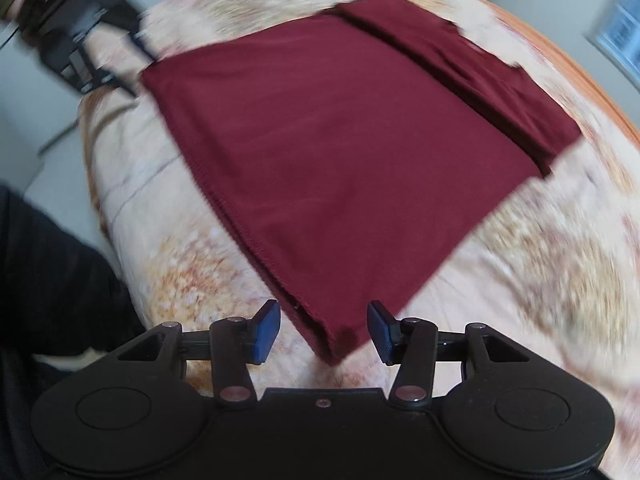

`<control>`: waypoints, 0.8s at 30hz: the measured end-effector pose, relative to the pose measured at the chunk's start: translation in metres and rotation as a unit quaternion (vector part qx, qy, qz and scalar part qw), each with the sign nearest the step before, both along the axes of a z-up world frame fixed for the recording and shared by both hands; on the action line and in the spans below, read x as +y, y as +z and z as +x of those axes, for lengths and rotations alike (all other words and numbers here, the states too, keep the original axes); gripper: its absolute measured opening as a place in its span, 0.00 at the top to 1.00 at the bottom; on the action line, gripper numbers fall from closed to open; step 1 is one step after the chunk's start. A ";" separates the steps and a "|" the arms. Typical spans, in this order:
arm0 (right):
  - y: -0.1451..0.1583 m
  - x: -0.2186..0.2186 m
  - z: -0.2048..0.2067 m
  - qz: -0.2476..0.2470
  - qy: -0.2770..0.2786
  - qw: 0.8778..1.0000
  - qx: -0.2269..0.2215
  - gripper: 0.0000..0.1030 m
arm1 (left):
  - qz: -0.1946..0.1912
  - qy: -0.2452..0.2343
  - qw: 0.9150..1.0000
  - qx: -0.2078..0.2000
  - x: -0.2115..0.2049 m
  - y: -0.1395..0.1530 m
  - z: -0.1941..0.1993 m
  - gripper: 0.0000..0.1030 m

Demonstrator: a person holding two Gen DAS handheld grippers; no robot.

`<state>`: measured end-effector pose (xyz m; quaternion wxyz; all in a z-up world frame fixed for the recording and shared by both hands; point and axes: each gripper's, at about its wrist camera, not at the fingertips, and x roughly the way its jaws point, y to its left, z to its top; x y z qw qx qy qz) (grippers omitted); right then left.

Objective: Fold small clothes

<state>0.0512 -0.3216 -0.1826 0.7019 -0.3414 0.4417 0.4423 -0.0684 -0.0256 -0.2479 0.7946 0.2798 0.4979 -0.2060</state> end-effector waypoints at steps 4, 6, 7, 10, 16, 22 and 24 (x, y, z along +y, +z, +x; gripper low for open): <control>-0.012 0.010 -0.013 -0.040 0.076 0.996 -0.022 0.51 | 0.039 -0.070 0.997 0.014 -0.009 -0.020 0.003 0.49; -0.019 0.011 -0.016 -0.061 0.111 0.991 -0.035 0.52 | 0.051 -0.101 0.993 0.016 -0.013 -0.028 0.007 0.44; -0.024 0.013 -0.018 -0.073 0.128 0.988 -0.043 0.54 | 0.060 -0.118 0.991 0.010 -0.015 -0.030 0.007 0.40; -0.036 0.014 -0.021 -0.094 0.161 0.980 -0.068 0.61 | 0.071 -0.157 0.985 0.003 -0.016 -0.034 0.009 0.38; -0.033 0.014 -0.006 -0.084 0.154 0.984 -0.041 0.91 | 0.009 -0.130 0.990 0.053 0.002 -0.032 0.032 0.90; 0.004 0.008 0.055 -0.003 0.047 0.997 0.065 0.93 | -0.129 -0.026 0.987 0.097 0.054 -0.005 0.083 0.92; 0.012 0.007 0.083 0.027 0.013 0.994 0.109 0.93 | -0.181 0.010 0.978 0.105 0.076 0.005 0.107 0.94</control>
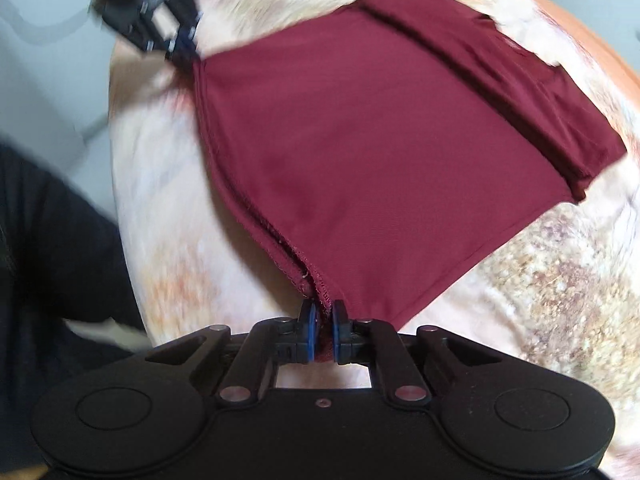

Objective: Fold small clothes

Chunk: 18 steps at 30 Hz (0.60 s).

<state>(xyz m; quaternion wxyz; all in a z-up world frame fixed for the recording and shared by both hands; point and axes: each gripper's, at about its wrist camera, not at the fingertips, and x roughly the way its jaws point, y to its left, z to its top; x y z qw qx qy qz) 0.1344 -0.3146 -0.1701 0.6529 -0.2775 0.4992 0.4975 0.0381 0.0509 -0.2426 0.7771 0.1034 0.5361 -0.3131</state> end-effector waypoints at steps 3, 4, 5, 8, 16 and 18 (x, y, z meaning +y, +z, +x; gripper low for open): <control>0.006 0.000 0.049 0.038 -0.058 0.996 0.055 0.93 | -0.072 0.071 0.995 0.009 0.041 0.012 0.049 0.94; 0.006 0.000 0.065 0.048 -0.078 0.994 0.057 0.93 | -0.094 0.096 0.991 0.011 0.054 0.013 0.066 0.94; 0.005 0.000 0.081 0.057 -0.103 0.992 0.053 0.93 | -0.112 0.120 0.986 0.010 0.066 0.011 0.082 0.94; -0.004 -0.004 0.126 0.088 -0.189 0.977 0.045 0.93 | -0.140 0.190 0.972 0.016 0.094 -0.003 0.127 0.94; -0.048 -0.006 0.170 0.130 -0.289 0.941 0.120 0.70 | -0.133 0.258 0.956 0.045 0.098 -0.031 0.160 0.84; -0.049 -0.008 0.171 0.132 -0.291 0.940 0.119 0.54 | -0.124 0.276 0.952 0.041 0.098 -0.027 0.153 0.59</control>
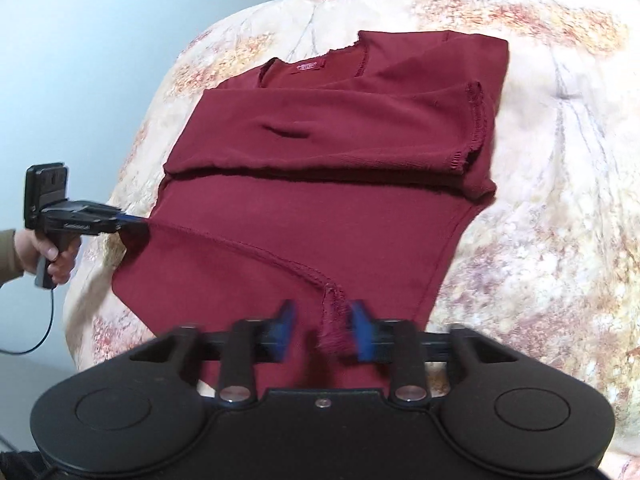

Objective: Fold small clothes

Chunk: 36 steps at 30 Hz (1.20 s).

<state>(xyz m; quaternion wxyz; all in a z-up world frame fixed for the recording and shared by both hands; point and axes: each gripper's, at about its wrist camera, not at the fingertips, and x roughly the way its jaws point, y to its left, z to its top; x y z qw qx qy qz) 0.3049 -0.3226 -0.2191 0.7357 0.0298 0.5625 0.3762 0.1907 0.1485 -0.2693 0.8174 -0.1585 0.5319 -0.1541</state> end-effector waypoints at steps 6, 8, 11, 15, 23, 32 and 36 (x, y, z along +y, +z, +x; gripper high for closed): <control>0.003 -0.001 -0.008 -0.004 0.025 0.999 -0.024 0.53 | 0.017 0.020 1.000 -0.004 0.002 0.009 -0.023 0.56; 0.002 0.001 -0.009 -0.008 0.035 0.999 -0.033 0.53 | 0.020 0.018 1.000 -0.004 0.000 0.011 -0.029 0.56; 0.000 0.004 -0.011 -0.027 0.043 0.997 -0.055 0.54 | 0.021 0.026 0.999 -0.005 0.001 0.009 -0.030 0.56; -0.004 0.008 -0.010 -0.042 0.041 0.996 -0.063 0.62 | 0.016 0.040 0.999 -0.001 0.002 0.004 -0.027 0.56; -0.006 0.001 -0.009 -0.058 0.029 0.996 -0.067 0.63 | 0.020 0.028 0.999 0.004 -0.001 -0.002 -0.022 0.56; -0.007 0.003 -0.004 -0.058 0.028 0.996 -0.067 0.95 | 0.029 0.018 0.999 -0.006 -0.006 -0.003 -0.020 0.70; 0.004 -0.003 -0.002 -0.035 0.018 0.997 -0.063 0.95 | 0.040 0.003 0.999 -0.023 -0.008 0.008 -0.021 0.94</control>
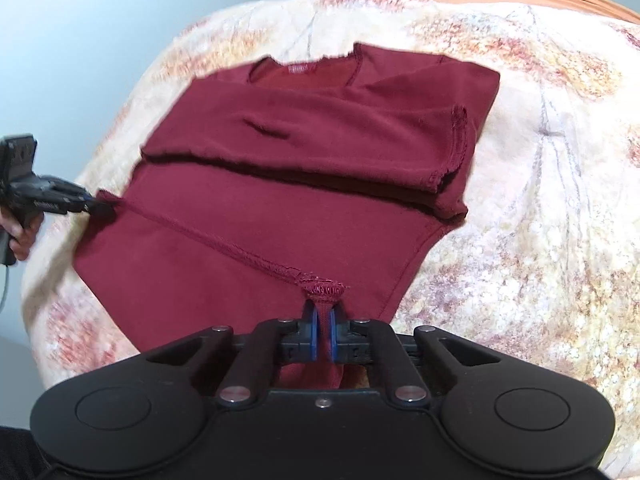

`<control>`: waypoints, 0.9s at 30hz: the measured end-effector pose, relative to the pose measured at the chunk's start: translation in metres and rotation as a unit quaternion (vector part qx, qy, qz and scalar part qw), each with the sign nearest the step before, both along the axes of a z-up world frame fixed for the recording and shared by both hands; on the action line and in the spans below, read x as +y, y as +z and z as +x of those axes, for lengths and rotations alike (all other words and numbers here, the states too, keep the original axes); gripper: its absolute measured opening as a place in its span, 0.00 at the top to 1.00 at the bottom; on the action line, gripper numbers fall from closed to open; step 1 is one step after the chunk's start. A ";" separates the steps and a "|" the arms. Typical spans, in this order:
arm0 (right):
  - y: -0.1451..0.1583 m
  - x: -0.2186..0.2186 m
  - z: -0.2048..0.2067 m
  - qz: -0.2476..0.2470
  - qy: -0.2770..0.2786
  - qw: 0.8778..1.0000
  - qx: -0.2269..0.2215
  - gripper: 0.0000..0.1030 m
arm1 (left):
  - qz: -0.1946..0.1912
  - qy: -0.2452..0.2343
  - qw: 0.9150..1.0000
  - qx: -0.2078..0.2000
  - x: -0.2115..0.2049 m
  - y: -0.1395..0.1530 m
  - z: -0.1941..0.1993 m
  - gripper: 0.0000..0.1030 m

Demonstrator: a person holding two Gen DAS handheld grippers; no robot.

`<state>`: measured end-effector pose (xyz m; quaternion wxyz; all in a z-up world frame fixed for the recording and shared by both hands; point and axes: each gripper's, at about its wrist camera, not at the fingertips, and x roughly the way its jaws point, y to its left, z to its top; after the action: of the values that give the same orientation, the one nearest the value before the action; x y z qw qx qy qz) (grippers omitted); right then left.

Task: Fold small clothes
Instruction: 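Lift the hem with both grippers and fold it up toward the collar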

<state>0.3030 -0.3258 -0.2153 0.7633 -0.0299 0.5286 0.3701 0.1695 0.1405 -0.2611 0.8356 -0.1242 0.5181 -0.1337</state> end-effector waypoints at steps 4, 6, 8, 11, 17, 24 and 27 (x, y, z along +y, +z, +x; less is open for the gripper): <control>0.014 -0.015 0.002 0.040 -0.035 0.999 0.006 0.96 | -0.014 0.009 1.000 -0.020 0.005 0.012 -0.005 0.95; 0.017 -0.021 0.001 0.052 -0.053 0.997 0.008 0.96 | -0.018 0.018 0.999 -0.022 0.007 0.014 -0.007 0.95; 0.018 -0.023 0.000 0.057 -0.063 0.996 0.011 0.96 | -0.014 0.023 0.999 -0.018 0.008 0.012 -0.007 0.95; 0.016 -0.022 -0.002 0.058 -0.068 0.996 0.014 0.96 | -0.003 0.026 1.000 -0.004 0.008 0.008 -0.007 0.95; 0.014 -0.014 -0.004 0.066 -0.066 0.995 0.016 0.96 | 0.003 0.029 1.000 0.006 0.006 0.004 -0.006 0.95; 0.012 -0.007 -0.004 0.048 -0.054 0.997 0.013 0.96 | 0.003 0.027 1.000 0.009 0.006 0.002 -0.005 0.95; 0.010 -0.003 -0.005 0.034 -0.045 0.998 0.009 0.96 | 0.004 0.027 1.000 0.010 0.006 0.001 -0.005 0.95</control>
<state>0.2981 -0.3285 -0.2053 0.7748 0.0230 0.5235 0.3537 0.1647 0.1461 -0.2601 0.8342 -0.1361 0.5233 -0.1080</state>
